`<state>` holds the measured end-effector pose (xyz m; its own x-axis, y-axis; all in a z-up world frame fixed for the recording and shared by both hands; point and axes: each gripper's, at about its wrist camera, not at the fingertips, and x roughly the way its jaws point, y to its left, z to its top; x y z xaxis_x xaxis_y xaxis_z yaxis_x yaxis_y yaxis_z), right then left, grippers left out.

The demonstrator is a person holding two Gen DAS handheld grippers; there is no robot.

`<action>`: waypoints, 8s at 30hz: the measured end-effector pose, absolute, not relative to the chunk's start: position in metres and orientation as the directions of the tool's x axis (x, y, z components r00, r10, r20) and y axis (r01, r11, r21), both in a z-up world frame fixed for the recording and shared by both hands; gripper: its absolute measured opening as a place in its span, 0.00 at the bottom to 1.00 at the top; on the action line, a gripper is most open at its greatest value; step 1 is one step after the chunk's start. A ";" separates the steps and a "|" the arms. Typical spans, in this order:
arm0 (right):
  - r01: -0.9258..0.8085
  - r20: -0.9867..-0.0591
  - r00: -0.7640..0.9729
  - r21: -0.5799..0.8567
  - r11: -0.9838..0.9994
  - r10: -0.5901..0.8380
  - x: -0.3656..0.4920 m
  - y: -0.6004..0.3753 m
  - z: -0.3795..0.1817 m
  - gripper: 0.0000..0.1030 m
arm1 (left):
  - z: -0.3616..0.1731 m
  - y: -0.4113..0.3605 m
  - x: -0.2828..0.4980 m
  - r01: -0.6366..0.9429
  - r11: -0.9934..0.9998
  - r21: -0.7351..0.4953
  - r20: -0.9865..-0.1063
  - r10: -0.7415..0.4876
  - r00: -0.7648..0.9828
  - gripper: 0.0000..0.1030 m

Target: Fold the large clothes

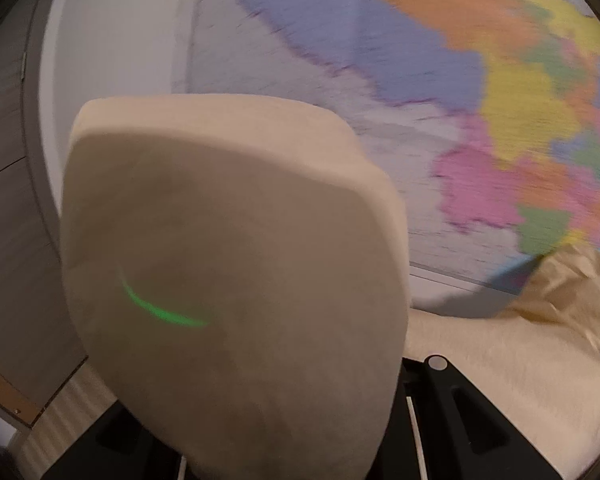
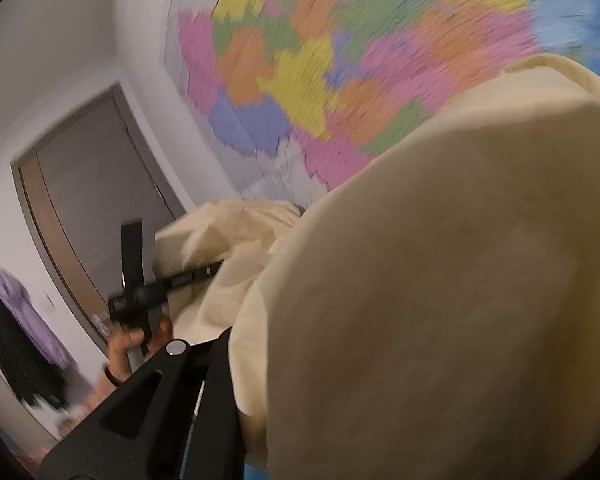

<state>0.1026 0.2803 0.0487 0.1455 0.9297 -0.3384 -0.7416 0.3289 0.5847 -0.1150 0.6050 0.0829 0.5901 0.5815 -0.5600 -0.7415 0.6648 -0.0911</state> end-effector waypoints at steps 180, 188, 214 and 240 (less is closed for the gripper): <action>-0.814 -0.624 0.256 0.273 0.513 0.738 -0.062 0.184 -0.034 0.94 | -0.041 0.293 -0.211 -0.689 0.725 0.005 -0.599 0.554 0.578 0.93; -0.811 -0.624 0.262 0.272 0.519 0.736 -0.063 0.183 -0.034 0.94 | -0.041 0.296 -0.209 -0.688 0.726 0.003 -0.605 0.549 0.577 0.93; -0.805 -0.626 0.259 0.281 0.522 0.736 -0.065 0.178 -0.036 0.94 | -0.044 0.289 -0.209 -0.682 0.731 0.008 -0.607 0.546 0.578 0.93; -0.799 -0.629 0.261 0.286 0.530 0.733 -0.066 0.176 -0.037 0.94 | -0.046 0.285 -0.207 -0.682 0.732 0.009 -0.611 0.543 0.576 0.93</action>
